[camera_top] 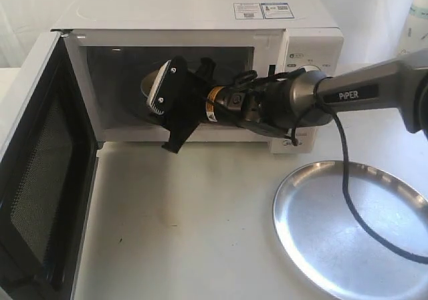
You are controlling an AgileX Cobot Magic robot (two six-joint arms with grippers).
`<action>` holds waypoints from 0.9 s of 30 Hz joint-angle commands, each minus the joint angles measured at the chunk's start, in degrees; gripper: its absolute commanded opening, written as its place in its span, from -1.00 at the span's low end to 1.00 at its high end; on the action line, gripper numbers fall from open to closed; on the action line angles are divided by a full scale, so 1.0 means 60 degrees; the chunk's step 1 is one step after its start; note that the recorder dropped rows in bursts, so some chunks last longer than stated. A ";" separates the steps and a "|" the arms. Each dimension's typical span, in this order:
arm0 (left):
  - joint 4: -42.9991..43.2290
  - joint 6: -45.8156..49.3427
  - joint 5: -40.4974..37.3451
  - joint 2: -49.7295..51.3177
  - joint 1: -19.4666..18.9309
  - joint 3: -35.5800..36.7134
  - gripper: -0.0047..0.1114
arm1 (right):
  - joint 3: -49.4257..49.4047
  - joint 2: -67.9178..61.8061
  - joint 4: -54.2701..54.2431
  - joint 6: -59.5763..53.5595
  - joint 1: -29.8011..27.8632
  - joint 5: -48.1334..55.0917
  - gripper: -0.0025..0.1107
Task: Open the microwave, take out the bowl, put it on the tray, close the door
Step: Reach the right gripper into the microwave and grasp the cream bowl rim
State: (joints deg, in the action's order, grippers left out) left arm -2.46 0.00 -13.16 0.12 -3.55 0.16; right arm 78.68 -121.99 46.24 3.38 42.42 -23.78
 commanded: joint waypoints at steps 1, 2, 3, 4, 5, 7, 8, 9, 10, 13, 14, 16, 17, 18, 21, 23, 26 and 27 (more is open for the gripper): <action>-0.0094 0.0000 -0.0029 -0.0020 0.0045 -0.0026 -0.92 | 0.0849 -0.0227 -0.0292 -0.0109 0.0048 0.0755 0.06; -0.0094 0.0000 -0.0029 -0.0020 0.0045 -0.0026 -0.92 | 0.1032 -0.0324 -0.0292 -0.0058 0.0048 0.0919 0.06; -0.0094 0.0000 -0.0029 -0.0020 0.0045 -0.0026 -0.92 | 0.1202 -0.0464 -0.0292 -0.0024 0.0066 0.1063 0.06; -0.0094 0.0000 -0.0029 -0.0020 0.0045 -0.0026 -0.92 | 0.1339 -0.0592 -0.0292 -0.0024 0.0063 0.1138 0.06; -0.0094 0.0000 -0.0029 -0.0020 0.0045 -0.0026 -0.92 | 0.1417 -0.0793 -0.0292 -0.0024 0.0086 0.1182 0.06; -0.0094 0.0000 -0.0029 -0.0020 0.0045 -0.0026 -0.92 | 0.1507 -0.1066 -0.0221 -0.0148 0.0187 0.1184 0.06; -0.0094 0.0000 -0.0029 -0.0020 0.0045 -0.0026 -0.92 | 0.1605 -0.1270 -0.0201 -0.0370 0.0260 0.1207 0.03; -0.0094 0.0000 -0.0029 -0.0020 0.0045 -0.0026 -0.92 | 0.1675 -0.1368 -0.0201 -0.0563 0.0264 0.1282 -0.04; -0.0094 0.0000 -0.0029 -0.0020 0.0045 -0.0026 -0.92 | 0.1761 -0.1417 -0.0201 -0.0563 0.0303 0.1359 -0.17; -0.0094 0.0000 -0.0029 -0.0020 0.0045 -0.0026 -0.92 | 0.1875 -0.1301 -0.0218 -0.0563 0.0389 0.1672 -0.82; -0.0094 0.0000 -0.0029 -0.0020 0.0045 -0.0026 -0.92 | 0.1852 -0.1143 -0.0292 -0.0273 0.0456 0.1773 -0.94; -0.0094 0.0000 -0.0029 -0.0020 0.0045 -0.0026 -0.92 | 0.1645 -0.0690 -0.0235 0.0171 0.0599 0.1798 -0.96; -0.0094 0.0000 -0.0029 -0.0020 0.0045 -0.0026 -0.92 | 0.1498 -0.0400 -0.0195 0.0235 0.0691 0.1798 -0.96; -0.0094 0.0000 -0.0029 -0.0020 0.0045 -0.0026 -0.92 | 0.1365 -0.0169 -0.0154 0.0235 0.0777 0.1798 -0.96; -0.0094 0.0000 -0.0029 -0.0020 0.0045 -0.0026 -0.92 | 0.0804 0.0764 -0.0026 0.0557 0.1129 0.2167 -0.96; -0.0094 0.0000 -0.0029 -0.0020 0.0045 -0.0026 -0.92 | 0.0285 0.1458 -0.0026 0.1026 0.1443 0.2888 -0.96; -0.0094 0.0000 -0.0029 -0.0020 0.0045 -0.0026 -0.92 | -0.0758 0.2459 -0.0026 0.1533 0.1998 0.3772 -0.96; -0.0094 0.0000 -0.0029 -0.0020 0.0045 -0.0026 -0.92 | -0.1065 0.2696 -0.0026 0.1533 0.2151 0.3884 -0.96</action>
State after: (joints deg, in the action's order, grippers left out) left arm -2.46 0.00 -13.16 0.12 -3.55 0.16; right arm 77.24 -111.01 45.62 10.73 52.70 -3.67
